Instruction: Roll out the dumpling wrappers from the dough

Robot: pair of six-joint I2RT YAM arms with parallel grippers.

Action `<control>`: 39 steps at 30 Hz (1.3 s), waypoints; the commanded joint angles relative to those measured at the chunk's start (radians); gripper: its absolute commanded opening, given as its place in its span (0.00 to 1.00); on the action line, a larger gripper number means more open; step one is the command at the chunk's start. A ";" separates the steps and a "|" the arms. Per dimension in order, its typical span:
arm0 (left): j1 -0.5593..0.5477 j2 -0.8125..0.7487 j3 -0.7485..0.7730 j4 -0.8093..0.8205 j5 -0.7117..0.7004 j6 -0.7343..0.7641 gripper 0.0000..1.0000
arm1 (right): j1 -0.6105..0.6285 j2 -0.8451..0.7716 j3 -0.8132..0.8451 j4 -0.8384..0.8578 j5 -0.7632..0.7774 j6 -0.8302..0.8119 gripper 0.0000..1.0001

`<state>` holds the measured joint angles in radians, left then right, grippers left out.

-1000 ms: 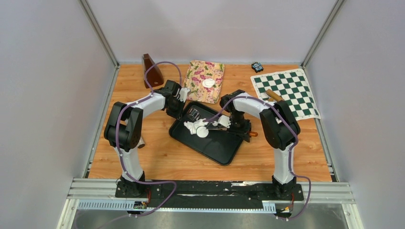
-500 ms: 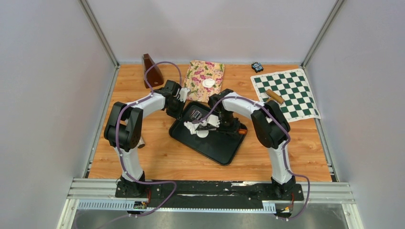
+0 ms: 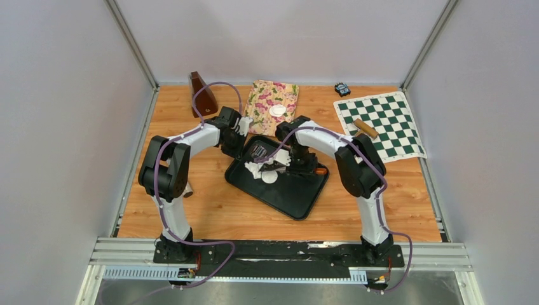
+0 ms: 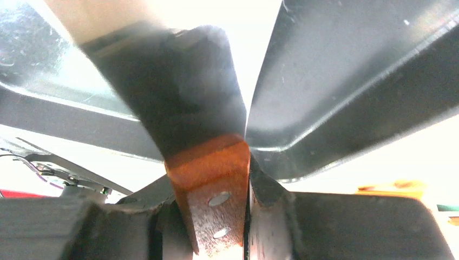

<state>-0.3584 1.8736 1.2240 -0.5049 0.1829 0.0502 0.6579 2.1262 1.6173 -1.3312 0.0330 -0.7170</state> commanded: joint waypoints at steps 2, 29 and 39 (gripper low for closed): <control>-0.011 -0.046 -0.009 -0.004 0.017 0.017 0.00 | -0.015 -0.162 -0.042 0.003 0.040 0.003 0.00; -0.011 -0.050 -0.006 -0.006 0.016 0.017 0.00 | -0.029 -0.091 -0.182 0.153 0.264 -0.046 0.00; -0.011 -0.050 -0.006 -0.006 0.017 0.018 0.00 | 0.017 -0.109 -0.204 0.164 0.340 -0.054 0.00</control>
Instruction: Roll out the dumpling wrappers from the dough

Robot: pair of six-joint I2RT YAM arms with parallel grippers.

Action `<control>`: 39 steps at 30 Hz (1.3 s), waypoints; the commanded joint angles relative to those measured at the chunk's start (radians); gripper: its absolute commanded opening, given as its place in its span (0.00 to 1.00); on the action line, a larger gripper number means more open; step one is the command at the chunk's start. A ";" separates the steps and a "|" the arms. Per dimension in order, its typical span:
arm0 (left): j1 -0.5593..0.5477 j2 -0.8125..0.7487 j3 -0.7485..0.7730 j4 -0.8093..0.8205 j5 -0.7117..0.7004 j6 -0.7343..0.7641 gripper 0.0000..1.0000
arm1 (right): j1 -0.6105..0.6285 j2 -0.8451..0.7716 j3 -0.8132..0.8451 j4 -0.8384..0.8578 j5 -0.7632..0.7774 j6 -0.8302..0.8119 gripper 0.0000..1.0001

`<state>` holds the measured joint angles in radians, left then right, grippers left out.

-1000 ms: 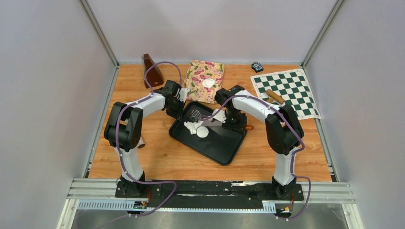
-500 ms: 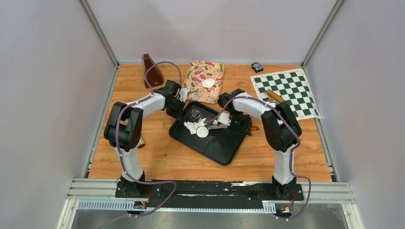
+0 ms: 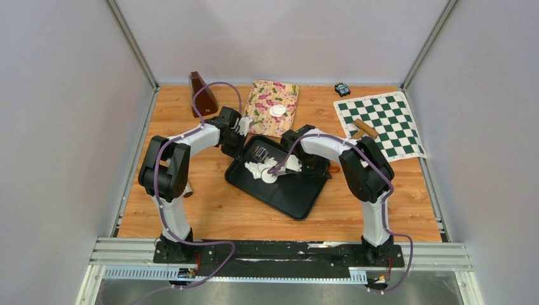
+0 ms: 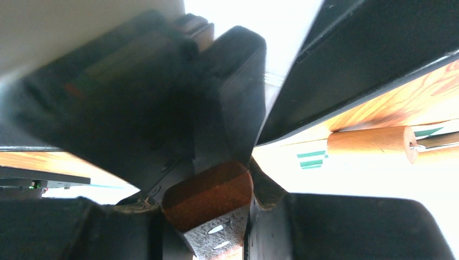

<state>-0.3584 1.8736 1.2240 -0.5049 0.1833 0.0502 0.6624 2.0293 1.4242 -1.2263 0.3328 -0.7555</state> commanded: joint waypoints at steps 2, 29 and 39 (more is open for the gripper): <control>-0.011 -0.050 -0.005 -0.005 0.016 0.017 0.00 | 0.016 -0.016 -0.008 0.065 0.041 -0.016 0.00; -0.011 -0.047 -0.004 -0.006 0.027 0.017 0.00 | 0.080 0.071 0.165 0.140 -0.049 -0.090 0.00; -0.011 -0.046 -0.003 -0.006 0.027 0.014 0.00 | 0.095 0.094 0.233 0.060 -0.151 -0.087 0.00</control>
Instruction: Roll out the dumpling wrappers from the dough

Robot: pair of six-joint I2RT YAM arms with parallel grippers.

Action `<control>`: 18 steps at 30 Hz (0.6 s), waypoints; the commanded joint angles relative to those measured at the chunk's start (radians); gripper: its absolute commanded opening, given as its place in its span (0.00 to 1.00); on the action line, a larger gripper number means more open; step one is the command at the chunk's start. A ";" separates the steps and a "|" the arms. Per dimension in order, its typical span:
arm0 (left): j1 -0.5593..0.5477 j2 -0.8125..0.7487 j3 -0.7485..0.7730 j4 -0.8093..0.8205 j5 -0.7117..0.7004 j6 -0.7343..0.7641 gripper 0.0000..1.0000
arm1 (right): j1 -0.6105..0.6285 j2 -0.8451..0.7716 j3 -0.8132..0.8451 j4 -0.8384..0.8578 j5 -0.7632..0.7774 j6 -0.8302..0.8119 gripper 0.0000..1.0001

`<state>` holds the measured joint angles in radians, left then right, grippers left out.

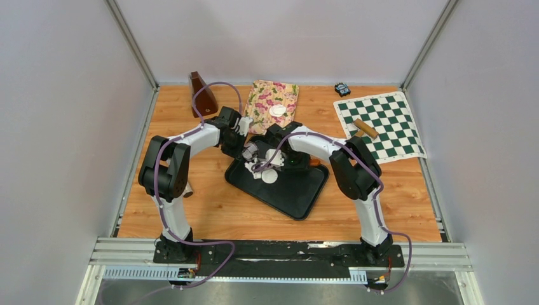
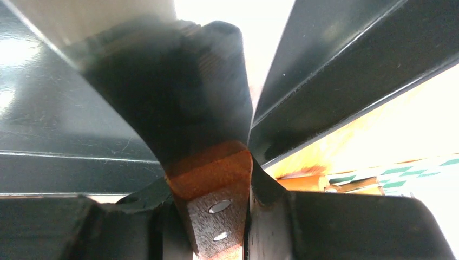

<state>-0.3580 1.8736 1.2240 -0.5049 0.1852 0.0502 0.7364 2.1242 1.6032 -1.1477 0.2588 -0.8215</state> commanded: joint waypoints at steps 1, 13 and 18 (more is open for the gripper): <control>-0.012 -0.046 -0.003 -0.006 0.026 0.015 0.00 | 0.022 -0.003 0.062 -0.027 -0.087 -0.021 0.00; -0.012 -0.048 -0.003 -0.005 0.023 0.014 0.00 | 0.044 -0.032 0.154 -0.121 -0.114 0.018 0.00; -0.012 -0.052 -0.003 -0.006 0.024 0.014 0.00 | 0.000 -0.101 0.146 -0.150 -0.101 0.018 0.00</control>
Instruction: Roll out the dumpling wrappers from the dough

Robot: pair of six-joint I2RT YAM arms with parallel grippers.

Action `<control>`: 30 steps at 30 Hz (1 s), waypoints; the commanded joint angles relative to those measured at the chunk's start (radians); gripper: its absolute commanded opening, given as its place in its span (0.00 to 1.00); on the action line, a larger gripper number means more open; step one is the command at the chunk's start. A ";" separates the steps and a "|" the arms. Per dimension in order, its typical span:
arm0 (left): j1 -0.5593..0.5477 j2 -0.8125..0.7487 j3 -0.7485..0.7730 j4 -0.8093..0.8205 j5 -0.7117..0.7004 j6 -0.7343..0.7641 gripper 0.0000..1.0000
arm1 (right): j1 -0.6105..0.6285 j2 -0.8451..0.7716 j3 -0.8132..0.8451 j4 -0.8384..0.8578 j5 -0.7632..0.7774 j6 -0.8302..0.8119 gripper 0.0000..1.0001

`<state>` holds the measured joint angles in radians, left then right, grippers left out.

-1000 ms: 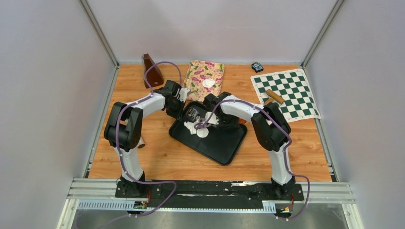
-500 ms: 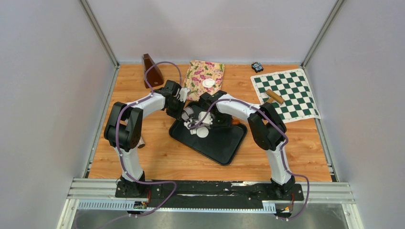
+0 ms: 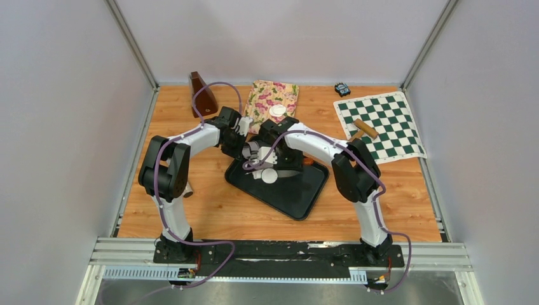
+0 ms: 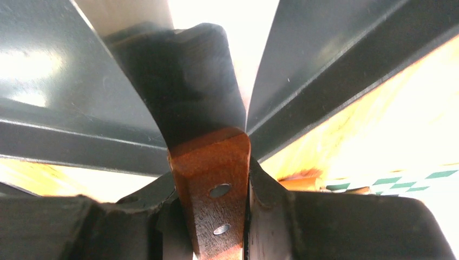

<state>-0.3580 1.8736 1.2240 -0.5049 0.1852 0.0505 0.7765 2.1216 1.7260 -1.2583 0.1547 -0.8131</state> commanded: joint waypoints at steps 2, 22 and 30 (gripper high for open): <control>-0.012 -0.053 -0.004 -0.006 0.024 0.015 0.00 | -0.073 -0.120 -0.011 -0.037 0.029 0.009 0.00; -0.012 -0.053 -0.003 -0.006 0.021 0.014 0.00 | -0.171 -0.071 -0.158 0.000 0.117 0.001 0.00; -0.012 -0.049 -0.002 -0.004 0.021 0.015 0.00 | -0.133 -0.033 -0.119 -0.015 0.085 -0.016 0.00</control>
<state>-0.3584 1.8736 1.2236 -0.5049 0.1902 0.0502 0.6113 2.0819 1.5623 -1.2663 0.2523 -0.8143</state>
